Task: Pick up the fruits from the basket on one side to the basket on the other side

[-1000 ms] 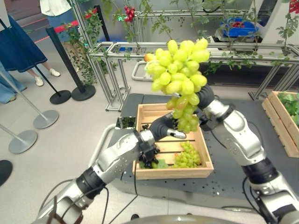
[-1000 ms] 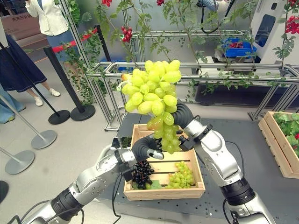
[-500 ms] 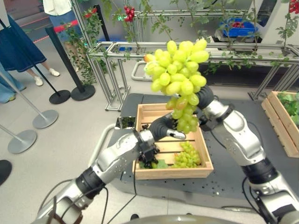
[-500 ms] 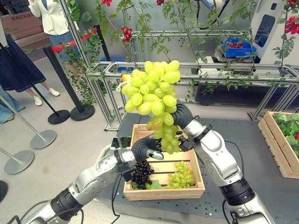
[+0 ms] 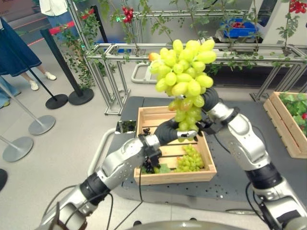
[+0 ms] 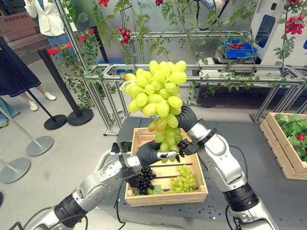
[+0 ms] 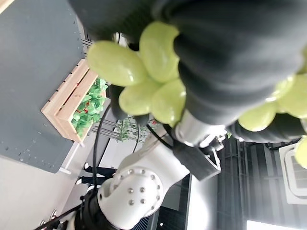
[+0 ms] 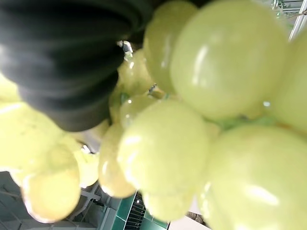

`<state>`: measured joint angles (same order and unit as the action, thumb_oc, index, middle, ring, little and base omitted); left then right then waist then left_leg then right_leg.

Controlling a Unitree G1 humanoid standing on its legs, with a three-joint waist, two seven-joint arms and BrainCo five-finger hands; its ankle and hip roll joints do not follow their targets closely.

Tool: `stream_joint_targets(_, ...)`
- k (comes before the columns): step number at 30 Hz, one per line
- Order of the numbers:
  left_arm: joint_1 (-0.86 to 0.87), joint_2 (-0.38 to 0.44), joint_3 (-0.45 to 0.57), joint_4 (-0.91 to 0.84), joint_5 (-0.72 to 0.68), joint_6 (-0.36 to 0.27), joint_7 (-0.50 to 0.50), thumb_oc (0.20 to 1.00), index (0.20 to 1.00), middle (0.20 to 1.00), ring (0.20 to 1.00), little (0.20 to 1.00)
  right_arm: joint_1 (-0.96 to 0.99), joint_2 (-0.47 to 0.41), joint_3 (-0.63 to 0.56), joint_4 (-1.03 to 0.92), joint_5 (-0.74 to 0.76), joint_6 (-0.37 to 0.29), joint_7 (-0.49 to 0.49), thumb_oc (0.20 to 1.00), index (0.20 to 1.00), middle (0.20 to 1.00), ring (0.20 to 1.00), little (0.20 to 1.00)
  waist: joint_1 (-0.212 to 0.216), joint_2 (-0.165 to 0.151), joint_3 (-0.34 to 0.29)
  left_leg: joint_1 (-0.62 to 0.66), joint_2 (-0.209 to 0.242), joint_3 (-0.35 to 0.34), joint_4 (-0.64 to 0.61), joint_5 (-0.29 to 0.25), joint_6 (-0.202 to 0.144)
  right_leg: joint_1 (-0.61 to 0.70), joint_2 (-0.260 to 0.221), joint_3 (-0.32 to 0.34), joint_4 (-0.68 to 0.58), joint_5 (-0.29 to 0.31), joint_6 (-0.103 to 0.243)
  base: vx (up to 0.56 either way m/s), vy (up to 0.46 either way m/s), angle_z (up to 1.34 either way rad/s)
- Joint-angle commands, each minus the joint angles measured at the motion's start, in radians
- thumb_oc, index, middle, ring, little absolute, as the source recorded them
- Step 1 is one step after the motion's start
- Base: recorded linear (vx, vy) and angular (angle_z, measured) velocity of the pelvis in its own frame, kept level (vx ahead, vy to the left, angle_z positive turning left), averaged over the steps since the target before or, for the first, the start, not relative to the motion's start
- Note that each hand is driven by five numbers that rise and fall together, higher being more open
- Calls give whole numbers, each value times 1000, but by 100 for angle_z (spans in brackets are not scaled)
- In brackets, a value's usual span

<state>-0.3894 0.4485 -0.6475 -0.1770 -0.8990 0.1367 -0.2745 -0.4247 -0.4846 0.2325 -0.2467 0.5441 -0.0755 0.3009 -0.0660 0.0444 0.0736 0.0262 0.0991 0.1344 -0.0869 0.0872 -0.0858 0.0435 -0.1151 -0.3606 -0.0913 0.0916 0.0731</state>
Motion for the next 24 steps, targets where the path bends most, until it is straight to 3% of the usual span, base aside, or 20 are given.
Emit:
stream_joint_targets(1, -42, -15, 7, -42, -55, -46, -8, 200, 200, 200, 200, 200, -61, 28, -78, -30, 36, -67, -22, 200, 200, 200, 200, 200, -2, -48, -16, 44, -26, 13, 27, -98, 27, 36, -45, 4, 30, -86, 80, 0, 0, 0)
stream_joint_targets(17, -29, -19, 19, -39, -47, -56, -5, 200, 200, 200, 200, 200, -65, 21, -80, -25, 32, -71, -25, 200, 200, 200, 200, 200, -3, -47, -17, 44, -23, 16, 25, -96, 27, 34, -43, 6, 29, -85, 78, 0, 0, 0)
stream_joint_targets(24, 5, -12, 71, -36, -7, -77, 0, 200, 200, 200, 200, 200, -47, 16, -92, -27, 25, -73, -21, 200, 200, 200, 200, 200, -1, -49, -17, 46, -23, 13, 25, -96, 27, 36, -41, 5, 28, -85, 77, 0, 0, 0)
